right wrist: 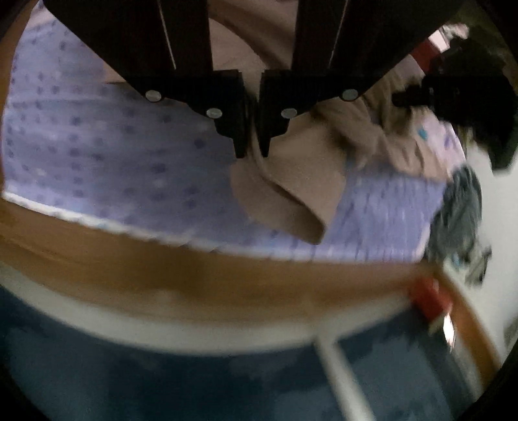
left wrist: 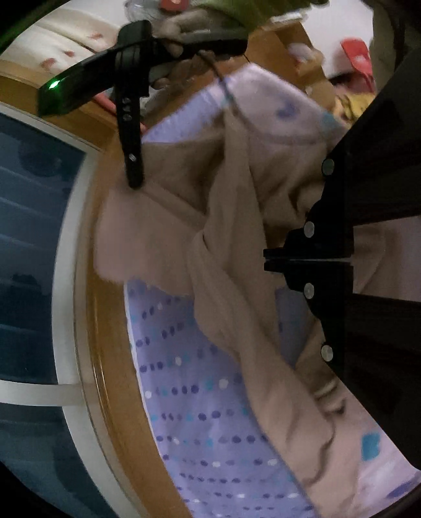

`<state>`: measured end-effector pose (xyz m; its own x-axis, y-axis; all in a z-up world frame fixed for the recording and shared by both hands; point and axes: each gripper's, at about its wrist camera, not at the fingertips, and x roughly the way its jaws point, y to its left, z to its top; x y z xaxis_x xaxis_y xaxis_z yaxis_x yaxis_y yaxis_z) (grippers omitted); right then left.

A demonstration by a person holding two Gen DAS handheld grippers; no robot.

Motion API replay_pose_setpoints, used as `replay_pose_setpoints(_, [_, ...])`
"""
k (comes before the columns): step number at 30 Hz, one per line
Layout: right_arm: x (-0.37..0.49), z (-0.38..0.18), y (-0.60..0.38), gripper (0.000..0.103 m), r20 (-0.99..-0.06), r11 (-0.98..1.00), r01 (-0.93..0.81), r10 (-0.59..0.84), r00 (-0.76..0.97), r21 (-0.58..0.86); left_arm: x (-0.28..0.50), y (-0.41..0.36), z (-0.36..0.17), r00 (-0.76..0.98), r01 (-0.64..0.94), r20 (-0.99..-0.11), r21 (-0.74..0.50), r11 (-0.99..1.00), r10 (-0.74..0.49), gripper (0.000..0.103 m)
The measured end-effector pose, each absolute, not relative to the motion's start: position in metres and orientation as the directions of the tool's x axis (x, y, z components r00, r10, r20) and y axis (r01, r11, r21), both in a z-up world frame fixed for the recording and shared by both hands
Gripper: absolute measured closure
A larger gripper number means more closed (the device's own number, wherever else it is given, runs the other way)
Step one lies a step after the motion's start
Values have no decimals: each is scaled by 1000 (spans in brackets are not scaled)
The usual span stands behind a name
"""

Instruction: Fold clothes

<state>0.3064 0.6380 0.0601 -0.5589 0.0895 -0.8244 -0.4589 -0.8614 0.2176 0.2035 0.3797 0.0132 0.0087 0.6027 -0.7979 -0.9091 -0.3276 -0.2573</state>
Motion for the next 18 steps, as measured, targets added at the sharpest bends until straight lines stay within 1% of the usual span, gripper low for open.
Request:
replay_pose_setpoints(3, [346,85,668,98,-789,-814,-531,158,-594,237,220,386,16,-20,-906,-813,-231,-354,582,103])
replay_pose_setpoints(6, [392,91,704,98,-783,-741,-631,244,-572,230,235,393,8,-17,-896,-840,-228,-382,542,103])
replay_pose_setpoints(9, [441,84,744,98,-796,-630,-743,320,-514,226,249,397,-1,-13,-885,-858,-229,-406,513,103])
replay_pose_setpoints(14, [482,35,783,98,-864,-523,-828,302,-402,203,258,396,-12,-44,-863,-887,-198,-464,460,103])
replay_pose_setpoints(16, [498,15,798,97,-888,-479,-857,289,-357,189,256,391,-12,-78,-840,-886,-189,-508,458,102])
replay_pose_setpoints(17, [506,5,805,96,-900,-456,-871,281,-334,181,253,389,-13,-86,-827,-883,-196,-527,462,100])
replay_pose_setpoints(18, [509,-3,806,93,-910,-448,-876,262,-322,181,249,387,-14,-94,-813,-880,-202,-546,466,96])
